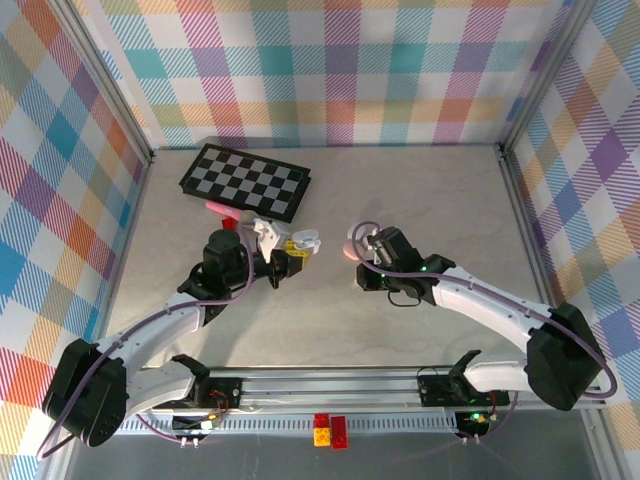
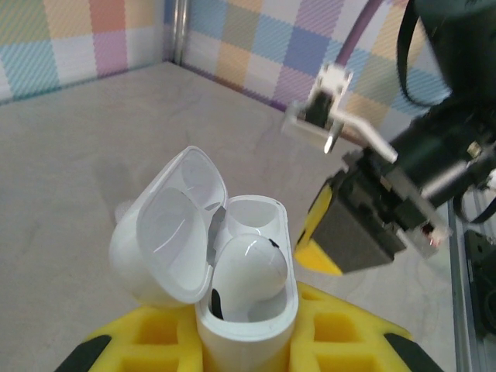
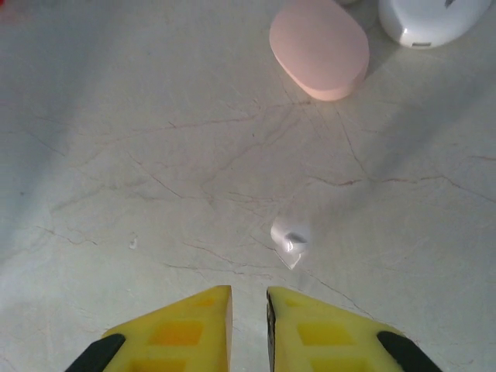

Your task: Insert wireless bluetooth earbuds into charging case

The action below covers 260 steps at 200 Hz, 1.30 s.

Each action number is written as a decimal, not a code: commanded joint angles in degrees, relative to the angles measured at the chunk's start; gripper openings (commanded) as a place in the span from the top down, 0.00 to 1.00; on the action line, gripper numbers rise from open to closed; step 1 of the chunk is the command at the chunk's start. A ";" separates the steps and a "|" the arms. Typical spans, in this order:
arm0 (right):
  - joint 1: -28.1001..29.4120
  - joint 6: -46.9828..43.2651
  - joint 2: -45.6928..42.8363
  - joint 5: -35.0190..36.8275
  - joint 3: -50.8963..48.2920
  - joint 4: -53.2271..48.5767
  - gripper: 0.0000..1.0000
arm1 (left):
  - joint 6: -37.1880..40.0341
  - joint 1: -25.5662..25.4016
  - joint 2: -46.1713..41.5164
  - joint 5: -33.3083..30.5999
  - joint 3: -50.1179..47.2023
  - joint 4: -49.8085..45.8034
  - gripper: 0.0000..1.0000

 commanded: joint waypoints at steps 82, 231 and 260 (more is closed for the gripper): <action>-9.84 -3.29 6.23 -6.28 2.90 0.18 0.51 | -0.25 -1.03 -2.37 -3.66 -1.67 1.80 0.98; -17.16 -15.47 31.84 -19.03 13.56 5.86 0.53 | 0.98 -0.76 -4.48 -3.30 -1.21 -1.69 0.98; -17.17 -15.28 31.10 -20.07 12.27 6.35 0.57 | 1.13 -0.76 -4.18 -3.08 -0.95 -1.78 0.98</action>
